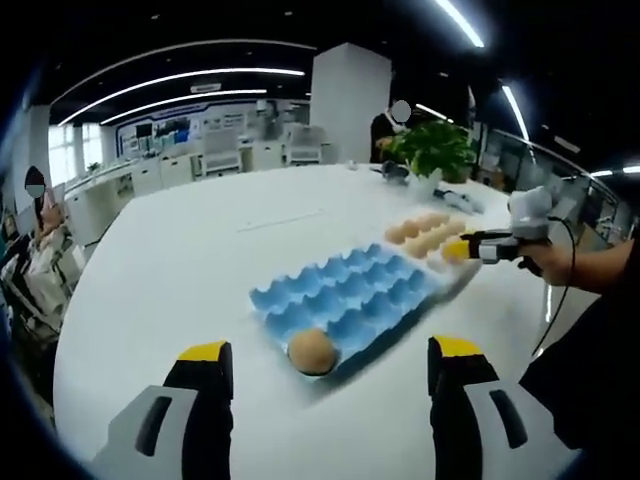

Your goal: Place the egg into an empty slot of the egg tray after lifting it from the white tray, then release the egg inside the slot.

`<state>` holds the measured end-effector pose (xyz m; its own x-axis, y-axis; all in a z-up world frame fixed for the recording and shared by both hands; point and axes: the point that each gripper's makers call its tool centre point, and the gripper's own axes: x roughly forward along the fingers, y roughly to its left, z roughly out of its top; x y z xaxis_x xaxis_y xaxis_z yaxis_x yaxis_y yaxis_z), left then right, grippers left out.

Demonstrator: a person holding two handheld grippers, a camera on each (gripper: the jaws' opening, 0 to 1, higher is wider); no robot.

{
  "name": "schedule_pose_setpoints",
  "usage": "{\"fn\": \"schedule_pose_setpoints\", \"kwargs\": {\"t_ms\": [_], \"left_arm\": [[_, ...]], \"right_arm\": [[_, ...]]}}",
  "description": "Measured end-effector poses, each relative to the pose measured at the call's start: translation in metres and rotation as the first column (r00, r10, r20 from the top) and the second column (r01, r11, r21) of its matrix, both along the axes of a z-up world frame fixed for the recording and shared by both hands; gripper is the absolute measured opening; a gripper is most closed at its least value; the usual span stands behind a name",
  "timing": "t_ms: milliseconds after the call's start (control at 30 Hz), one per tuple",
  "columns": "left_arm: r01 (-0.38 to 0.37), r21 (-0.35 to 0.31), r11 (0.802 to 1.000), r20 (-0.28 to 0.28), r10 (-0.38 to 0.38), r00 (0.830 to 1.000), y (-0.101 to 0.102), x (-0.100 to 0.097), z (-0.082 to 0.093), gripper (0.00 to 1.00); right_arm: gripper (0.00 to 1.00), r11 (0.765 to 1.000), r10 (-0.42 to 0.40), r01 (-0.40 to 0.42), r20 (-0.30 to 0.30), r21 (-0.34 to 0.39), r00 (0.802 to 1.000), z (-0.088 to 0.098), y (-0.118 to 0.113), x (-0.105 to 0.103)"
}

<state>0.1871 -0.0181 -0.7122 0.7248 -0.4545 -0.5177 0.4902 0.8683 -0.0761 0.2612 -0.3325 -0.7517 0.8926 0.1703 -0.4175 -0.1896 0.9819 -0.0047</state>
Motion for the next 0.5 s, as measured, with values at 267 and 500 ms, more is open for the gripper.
{"fn": "schedule_pose_setpoints", "kwargs": {"t_ms": [267, 500], "left_arm": [[0.024, 0.009, 1.0, -0.017, -0.024, 1.0, -0.001, -0.003, -0.003, 0.89], [0.032, 0.005, 0.999, -0.022, -0.032, 0.999, -0.003, -0.005, -0.004, 0.88]], "right_arm": [[0.26, 0.997, 0.055, -0.058, 0.068, 0.044, 0.996, 0.02, 0.022, 0.001], [0.26, 0.996, 0.069, -0.073, 0.079, 0.054, 0.994, 0.023, 0.027, 0.0]]}}
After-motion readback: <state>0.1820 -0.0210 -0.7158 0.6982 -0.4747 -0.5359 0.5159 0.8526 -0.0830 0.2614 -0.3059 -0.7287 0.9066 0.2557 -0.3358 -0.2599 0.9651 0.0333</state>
